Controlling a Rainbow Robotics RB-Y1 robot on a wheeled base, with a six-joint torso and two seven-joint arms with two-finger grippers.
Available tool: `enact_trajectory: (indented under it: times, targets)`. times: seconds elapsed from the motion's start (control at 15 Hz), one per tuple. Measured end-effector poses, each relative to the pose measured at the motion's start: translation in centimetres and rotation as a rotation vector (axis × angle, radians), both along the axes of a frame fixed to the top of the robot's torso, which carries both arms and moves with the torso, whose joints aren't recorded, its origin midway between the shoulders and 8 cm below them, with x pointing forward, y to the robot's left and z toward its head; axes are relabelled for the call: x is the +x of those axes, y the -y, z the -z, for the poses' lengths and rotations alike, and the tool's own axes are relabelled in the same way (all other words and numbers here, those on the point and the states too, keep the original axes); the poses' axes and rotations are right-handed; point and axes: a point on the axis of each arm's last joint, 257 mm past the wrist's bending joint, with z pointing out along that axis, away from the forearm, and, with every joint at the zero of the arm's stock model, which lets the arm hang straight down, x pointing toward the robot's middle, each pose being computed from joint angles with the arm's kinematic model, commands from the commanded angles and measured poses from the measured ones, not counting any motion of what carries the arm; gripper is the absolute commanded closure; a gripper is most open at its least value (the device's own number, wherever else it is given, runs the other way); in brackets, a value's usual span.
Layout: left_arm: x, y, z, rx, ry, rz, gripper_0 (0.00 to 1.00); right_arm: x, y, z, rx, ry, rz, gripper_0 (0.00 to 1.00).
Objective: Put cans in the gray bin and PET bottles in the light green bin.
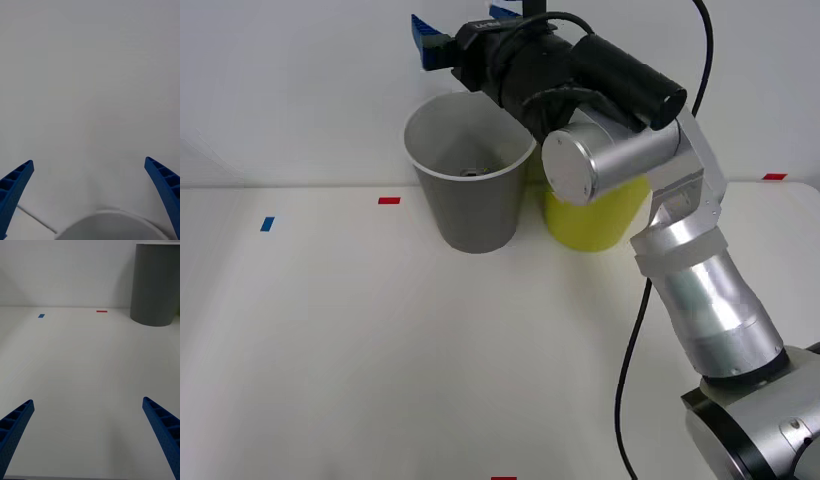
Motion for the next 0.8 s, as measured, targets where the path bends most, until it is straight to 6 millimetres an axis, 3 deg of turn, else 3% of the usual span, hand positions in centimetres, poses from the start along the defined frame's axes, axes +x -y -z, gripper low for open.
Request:
enact_trajectory:
  times: [0.07, 0.27, 0.8]
  targets:
    - [0.0, 0.0, 0.0, 0.000, 0.000, 0.000, 0.00, -0.9, 0.0, 0.7, -0.046, -0.054, -0.007, 0.00]
    - [0.0, 0.0, 0.0, 0.000, 0.000, 0.000, 0.00, -2.8, 0.3, 0.1, -0.082, -0.082, -0.020, 0.00]
    - [0.0, 0.0, 0.0, 0.000, 0.000, 0.000, 0.00, -2.3, 1.4, -0.1, -0.082, -0.077, 0.009, 0.00]
